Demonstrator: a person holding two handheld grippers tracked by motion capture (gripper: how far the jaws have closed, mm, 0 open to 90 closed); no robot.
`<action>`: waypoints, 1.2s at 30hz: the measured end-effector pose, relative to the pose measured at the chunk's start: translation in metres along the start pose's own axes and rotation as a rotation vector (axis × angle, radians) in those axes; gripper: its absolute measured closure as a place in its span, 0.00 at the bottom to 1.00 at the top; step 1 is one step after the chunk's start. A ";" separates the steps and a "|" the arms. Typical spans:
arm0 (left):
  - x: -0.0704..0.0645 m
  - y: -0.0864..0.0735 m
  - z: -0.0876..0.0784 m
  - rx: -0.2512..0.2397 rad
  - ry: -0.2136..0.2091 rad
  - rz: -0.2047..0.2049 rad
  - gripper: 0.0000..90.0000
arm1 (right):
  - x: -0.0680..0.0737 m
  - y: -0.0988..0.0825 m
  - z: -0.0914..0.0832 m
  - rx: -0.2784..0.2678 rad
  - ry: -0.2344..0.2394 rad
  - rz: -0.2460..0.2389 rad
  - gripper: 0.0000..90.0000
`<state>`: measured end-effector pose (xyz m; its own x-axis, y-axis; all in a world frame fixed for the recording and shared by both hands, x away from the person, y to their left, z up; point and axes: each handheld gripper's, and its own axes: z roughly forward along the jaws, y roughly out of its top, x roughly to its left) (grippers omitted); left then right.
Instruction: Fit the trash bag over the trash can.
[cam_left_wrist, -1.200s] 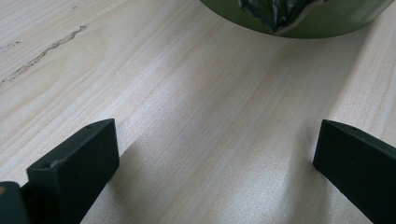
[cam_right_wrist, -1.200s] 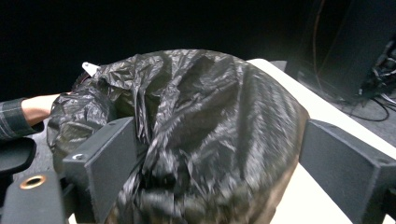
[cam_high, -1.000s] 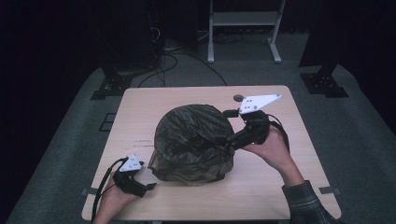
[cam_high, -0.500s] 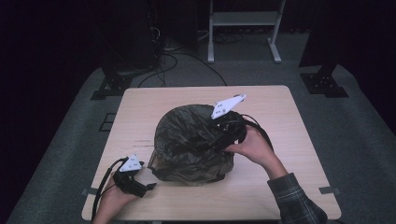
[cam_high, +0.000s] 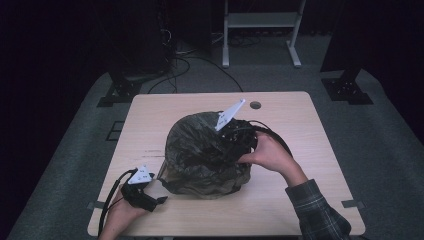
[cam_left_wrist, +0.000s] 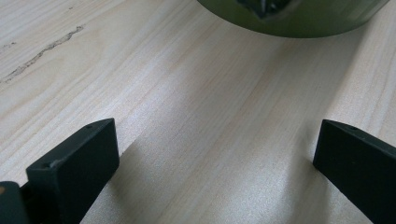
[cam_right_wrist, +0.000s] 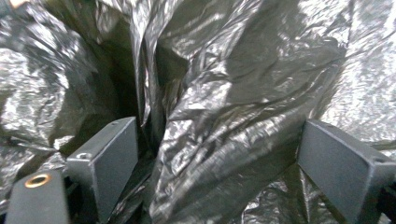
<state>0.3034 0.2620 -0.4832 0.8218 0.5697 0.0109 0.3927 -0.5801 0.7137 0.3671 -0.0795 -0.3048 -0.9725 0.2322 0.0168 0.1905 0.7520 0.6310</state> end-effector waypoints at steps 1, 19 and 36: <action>0.000 0.000 0.000 0.000 0.000 0.000 0.00 | 0.000 0.002 0.001 0.024 0.007 0.001 0.12; 0.000 0.000 0.000 -0.001 -0.002 0.003 0.00 | 0.002 0.014 0.033 0.245 -0.049 0.012 0.11; 0.000 0.000 0.000 0.000 -0.005 0.003 0.00 | 0.002 0.032 -0.005 0.069 -0.065 0.011 0.11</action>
<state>0.3032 0.2619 -0.4833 0.8251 0.5649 0.0101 0.3897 -0.5819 0.7138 0.3709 -0.0583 -0.2802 -0.9600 0.2786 -0.0282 0.2121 0.7892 0.5763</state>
